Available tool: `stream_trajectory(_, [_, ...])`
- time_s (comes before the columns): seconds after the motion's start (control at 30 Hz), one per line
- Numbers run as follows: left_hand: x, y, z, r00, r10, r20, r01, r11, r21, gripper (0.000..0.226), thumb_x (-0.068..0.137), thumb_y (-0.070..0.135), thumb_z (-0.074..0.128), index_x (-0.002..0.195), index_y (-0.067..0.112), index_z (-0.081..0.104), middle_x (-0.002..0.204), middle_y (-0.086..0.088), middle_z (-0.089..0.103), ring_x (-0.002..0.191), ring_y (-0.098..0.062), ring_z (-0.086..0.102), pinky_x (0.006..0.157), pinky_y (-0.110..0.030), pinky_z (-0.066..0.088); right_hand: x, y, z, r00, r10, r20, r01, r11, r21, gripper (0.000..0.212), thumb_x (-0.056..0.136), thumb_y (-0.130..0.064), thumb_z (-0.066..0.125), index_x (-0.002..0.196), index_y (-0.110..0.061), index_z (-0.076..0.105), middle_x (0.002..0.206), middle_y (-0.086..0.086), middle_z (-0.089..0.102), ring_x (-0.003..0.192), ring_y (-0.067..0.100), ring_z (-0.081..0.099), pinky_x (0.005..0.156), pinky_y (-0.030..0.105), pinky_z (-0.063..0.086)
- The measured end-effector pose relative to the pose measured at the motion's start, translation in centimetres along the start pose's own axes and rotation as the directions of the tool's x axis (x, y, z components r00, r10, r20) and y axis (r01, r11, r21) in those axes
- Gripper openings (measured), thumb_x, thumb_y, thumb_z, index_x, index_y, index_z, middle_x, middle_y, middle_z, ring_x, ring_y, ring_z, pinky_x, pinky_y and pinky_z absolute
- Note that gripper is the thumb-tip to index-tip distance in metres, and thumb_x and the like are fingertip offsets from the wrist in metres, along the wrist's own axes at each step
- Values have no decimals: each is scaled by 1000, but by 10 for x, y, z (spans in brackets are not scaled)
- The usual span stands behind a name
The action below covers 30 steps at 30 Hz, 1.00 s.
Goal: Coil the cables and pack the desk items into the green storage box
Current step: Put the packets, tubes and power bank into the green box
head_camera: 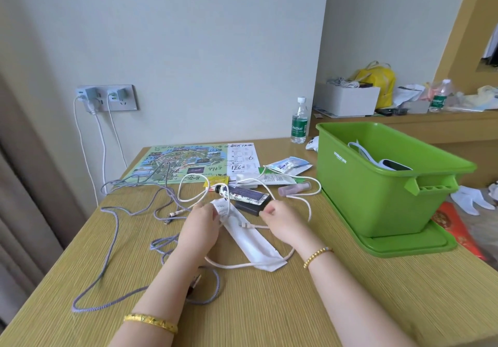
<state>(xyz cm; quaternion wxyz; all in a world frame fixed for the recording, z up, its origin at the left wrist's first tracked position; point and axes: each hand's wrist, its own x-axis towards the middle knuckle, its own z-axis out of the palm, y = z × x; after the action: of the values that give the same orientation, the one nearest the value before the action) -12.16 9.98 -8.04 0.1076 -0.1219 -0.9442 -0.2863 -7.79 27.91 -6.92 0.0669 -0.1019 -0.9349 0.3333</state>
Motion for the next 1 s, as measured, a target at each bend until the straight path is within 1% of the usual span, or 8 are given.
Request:
stream_trajectory(0.07, [1, 0, -6, 995, 0, -103, 0, 1000, 9, 14, 91, 11, 49, 95, 1, 59, 102, -15, 55, 85, -29, 52, 68, -31, 38, 9, -6, 3, 987, -100, -129, 89, 992, -87, 19, 94, -32, 45, 102, -23, 59, 91, -9, 59, 69, 11, 55, 57, 29, 46])
stream_trajectory(0.13, [-1, 6, -10, 980, 112, -167, -109, 994, 25, 12, 87, 9, 53, 96, 6, 61, 97, -11, 56, 88, -29, 52, 68, -32, 39, 20, -9, 9, 953, -236, -192, 204, 964, -170, 25, 95, -29, 45, 117, -24, 55, 114, -9, 56, 96, 14, 57, 73, 36, 51])
stream_trajectory(0.23, [-8, 16, -10, 976, 217, 15, -218, 975, 41, 13, 89, 15, 51, 93, 15, 63, 93, -3, 59, 81, -22, 55, 65, -31, 43, 35, -8, 20, 920, -353, -169, 300, 914, -273, 38, 95, -29, 45, 132, -22, 45, 136, -5, 47, 124, 16, 41, 101, 33, 37])
stream_trajectory(0.37, [-14, 11, -9, 973, 33, 229, -93, 963, 254, 31, 91, 46, 44, 74, 20, 48, 65, 7, 46, 70, -18, 48, 49, -26, 30, 44, -1, 32, 965, -258, -56, 222, 908, -355, 53, 94, -40, 43, 142, -20, 32, 147, -2, 34, 136, 20, 27, 110, 36, 19])
stream_trajectory(0.6, [-17, 19, 10, 995, -44, 88, 25, 977, 212, 43, 82, 56, 52, 93, 15, 60, 103, -4, 58, 106, -25, 48, 86, -33, 39, 35, 6, 36, 932, -336, -134, 235, 844, -482, 40, 95, -33, 45, 130, -14, 42, 124, 5, 46, 113, 24, 40, 96, 33, 31])
stream_trajectory(0.77, [-11, 23, 15, 976, -174, 132, 178, 984, -21, 21, 82, 43, 57, 74, 24, 55, 97, 0, 65, 100, -24, 57, 85, -34, 45, 32, 4, 31, 930, -346, -123, 254, 848, -464, 38, 98, -33, 37, 126, -11, 52, 117, 6, 51, 106, 26, 44, 93, 33, 34])
stream_trajectory(0.9, [-12, 18, 16, 989, -35, 142, 29, 999, 45, 22, 87, 26, 51, 105, 22, 63, 114, -3, 58, 109, -26, 49, 92, -35, 42, 27, 5, 24, 931, -319, -179, 262, 923, -282, 38, 100, -27, 36, 87, -5, 64, 101, 11, 58, 91, 27, 50, 83, 38, 39])
stream_trajectory(1.0, [-16, 14, 19, 981, 187, 49, -193, 943, 272, 43, 85, 31, 53, 127, 24, 43, 129, -1, 41, 117, -24, 37, 93, -32, 33, 21, 8, 15, 957, -217, -194, 220, 976, -7, 41, 98, -23, 42, 58, -14, 42, 70, 7, 51, 66, 22, 47, 65, 34, 36])
